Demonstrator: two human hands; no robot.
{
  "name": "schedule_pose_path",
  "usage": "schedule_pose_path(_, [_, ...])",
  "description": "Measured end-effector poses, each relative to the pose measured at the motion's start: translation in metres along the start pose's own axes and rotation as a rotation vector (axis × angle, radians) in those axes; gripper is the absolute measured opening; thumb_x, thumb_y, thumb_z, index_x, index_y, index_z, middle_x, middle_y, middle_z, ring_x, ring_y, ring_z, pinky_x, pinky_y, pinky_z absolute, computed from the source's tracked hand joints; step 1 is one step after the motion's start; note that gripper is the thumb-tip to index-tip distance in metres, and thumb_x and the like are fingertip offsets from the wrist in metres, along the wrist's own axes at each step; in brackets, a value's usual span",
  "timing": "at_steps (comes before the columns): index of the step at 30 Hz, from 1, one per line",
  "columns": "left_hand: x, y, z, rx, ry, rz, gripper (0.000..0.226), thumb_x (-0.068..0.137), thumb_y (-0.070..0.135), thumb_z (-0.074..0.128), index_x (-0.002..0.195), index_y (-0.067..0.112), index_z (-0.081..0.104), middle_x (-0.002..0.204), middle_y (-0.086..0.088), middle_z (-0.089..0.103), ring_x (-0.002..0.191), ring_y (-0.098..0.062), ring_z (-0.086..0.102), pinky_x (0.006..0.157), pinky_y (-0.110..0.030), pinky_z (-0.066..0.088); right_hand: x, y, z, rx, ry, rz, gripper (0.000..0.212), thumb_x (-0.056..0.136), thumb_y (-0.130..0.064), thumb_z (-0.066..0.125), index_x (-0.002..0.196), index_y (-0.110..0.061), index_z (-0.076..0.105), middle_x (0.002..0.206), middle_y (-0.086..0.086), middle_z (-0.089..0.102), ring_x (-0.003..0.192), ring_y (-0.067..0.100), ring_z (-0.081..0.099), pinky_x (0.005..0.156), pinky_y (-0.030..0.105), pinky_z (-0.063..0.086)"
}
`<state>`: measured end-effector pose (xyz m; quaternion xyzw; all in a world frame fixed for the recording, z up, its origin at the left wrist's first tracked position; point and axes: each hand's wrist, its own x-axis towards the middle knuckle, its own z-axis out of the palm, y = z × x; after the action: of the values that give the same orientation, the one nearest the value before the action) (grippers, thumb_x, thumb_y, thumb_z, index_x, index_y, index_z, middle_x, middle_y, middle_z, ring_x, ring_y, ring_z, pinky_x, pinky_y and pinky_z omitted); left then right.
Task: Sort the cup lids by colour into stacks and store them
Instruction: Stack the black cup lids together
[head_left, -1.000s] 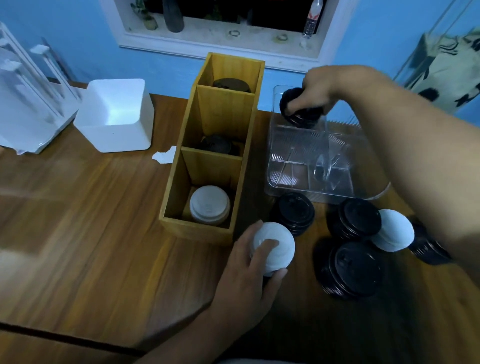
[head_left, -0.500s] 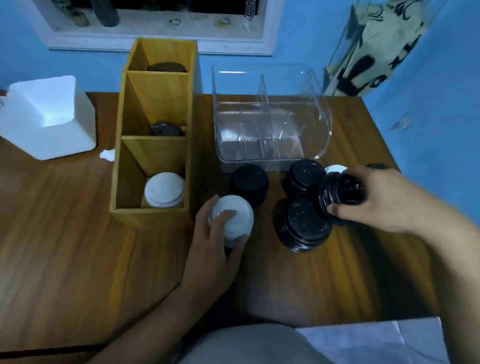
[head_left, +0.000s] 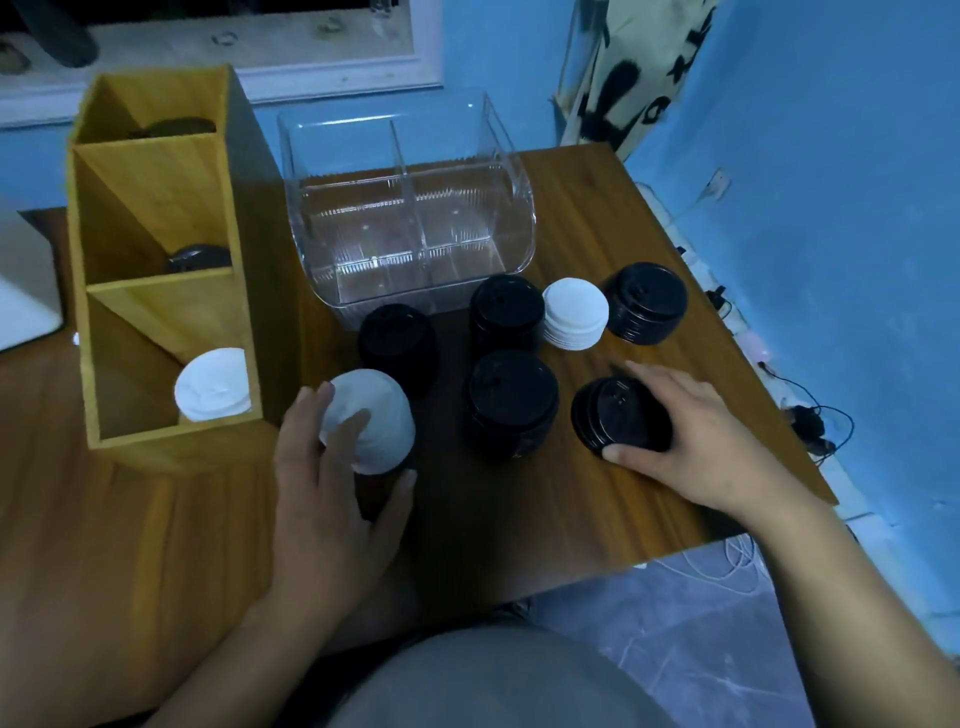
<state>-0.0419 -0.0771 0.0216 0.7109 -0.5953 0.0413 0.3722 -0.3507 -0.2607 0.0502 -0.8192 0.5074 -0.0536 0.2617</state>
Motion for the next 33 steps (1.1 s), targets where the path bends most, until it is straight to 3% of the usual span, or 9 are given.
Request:
schedule_pose_path(3, [-0.003,0.022,0.006,-0.034,-0.026,0.183,0.057,0.088,0.03,0.071,0.134,0.007,0.047,0.152,-0.02,0.035,0.15,-0.03,0.03,0.12,-0.04,0.033,0.002,-0.001,0.003,-0.031,0.032,-0.026,0.1,0.071,-0.073,0.069,0.155,-0.033,0.033,0.149,-0.009,0.045,0.134,0.017,0.039,0.11,0.031,0.033])
schedule_pose_path(5, [-0.001,0.039,0.017,-0.12,-0.071,0.183,0.062,0.088,0.031,0.074,0.138,0.009,0.045,0.156,-0.013,0.034,0.15,-0.024,0.031,0.12,-0.034,0.033,0.003,-0.002,0.004,-0.023,0.021,-0.073,0.093,0.076,-0.057,0.078,0.155,-0.032,0.035,0.149,-0.008,0.047,0.133,0.014,0.04,0.11,0.027,0.032])
schedule_pose_path(9, [0.012,0.059,0.045,-0.276,-0.132,-0.033,0.088,0.083,0.029,0.083,0.152,0.008,0.031,0.163,-0.009,0.027,0.153,-0.018,0.025,0.122,-0.022,0.023,0.001,0.003,0.001,0.058,-0.045,-0.144,0.093,0.078,-0.033,0.085,0.155,-0.033,0.034,0.154,-0.011,0.04,0.141,0.008,0.033,0.119,0.033,0.031])
schedule_pose_path(13, [0.027,0.066,0.069,-0.347,-0.194,-0.177,0.105,0.078,0.034,0.086,0.158,0.01,0.023,0.165,-0.003,0.024,0.154,-0.009,0.018,0.121,-0.015,0.016,-0.001,0.005,-0.006,0.073,0.01,-0.158,0.086,0.076,-0.041,0.085,0.15,-0.032,0.042,0.151,-0.01,0.045,0.138,0.009,0.041,0.116,0.042,0.039])
schedule_pose_path(16, [0.036,0.068,0.079,-0.463,-0.229,-0.318,0.112,0.073,0.037,0.09,0.159,0.018,0.021,0.158,0.009,0.029,0.144,0.01,0.023,0.116,-0.007,0.019,-0.002,-0.006,-0.026,0.101,0.098,-0.207,0.082,0.075,-0.05,0.08,0.148,-0.035,0.046,0.148,-0.014,0.049,0.136,0.007,0.045,0.115,0.036,0.041])
schedule_pose_path(20, [0.038,0.066,0.087,-0.501,-0.23,-0.351,0.109,0.069,0.044,0.091,0.155,0.024,0.028,0.143,0.029,0.039,0.134,0.016,0.035,0.106,0.0,0.025,0.01,-0.047,-0.04,0.108,0.096,-0.349,0.081,0.076,-0.06,0.07,0.149,-0.035,0.046,0.151,-0.019,0.045,0.14,-0.005,0.037,0.112,0.009,0.025])
schedule_pose_path(26, [0.039,0.069,0.084,-0.543,-0.174,-0.351,0.092,0.072,0.046,0.087,0.145,0.045,0.031,0.133,0.046,0.041,0.128,0.016,0.044,0.098,-0.003,0.037,0.038,-0.088,-0.014,-0.1,-0.097,-0.444,0.079,0.086,-0.06,0.067,0.155,-0.044,0.03,0.16,-0.026,0.023,0.145,-0.005,0.016,0.107,0.004,0.003])
schedule_pose_path(28, [0.04,0.071,0.081,-0.532,-0.168,-0.343,0.09,0.075,0.039,0.088,0.14,0.052,0.027,0.132,0.052,0.037,0.127,0.018,0.042,0.097,-0.002,0.036,0.042,-0.088,-0.006,-0.116,-0.11,-0.447,0.08,0.087,-0.061,0.065,0.156,-0.043,0.028,0.161,-0.026,0.021,0.146,-0.006,0.014,0.113,0.012,0.008])
schedule_pose_path(33, [0.037,0.067,0.084,-0.511,-0.193,-0.386,0.098,0.074,0.046,0.088,0.154,0.029,0.033,0.146,0.021,0.049,0.133,0.006,0.046,0.107,-0.018,0.044,0.043,-0.087,-0.003,-0.103,-0.124,-0.452,0.078,0.088,-0.06,0.064,0.155,-0.046,0.026,0.159,-0.03,0.02,0.143,-0.009,0.014,0.111,0.015,0.014])
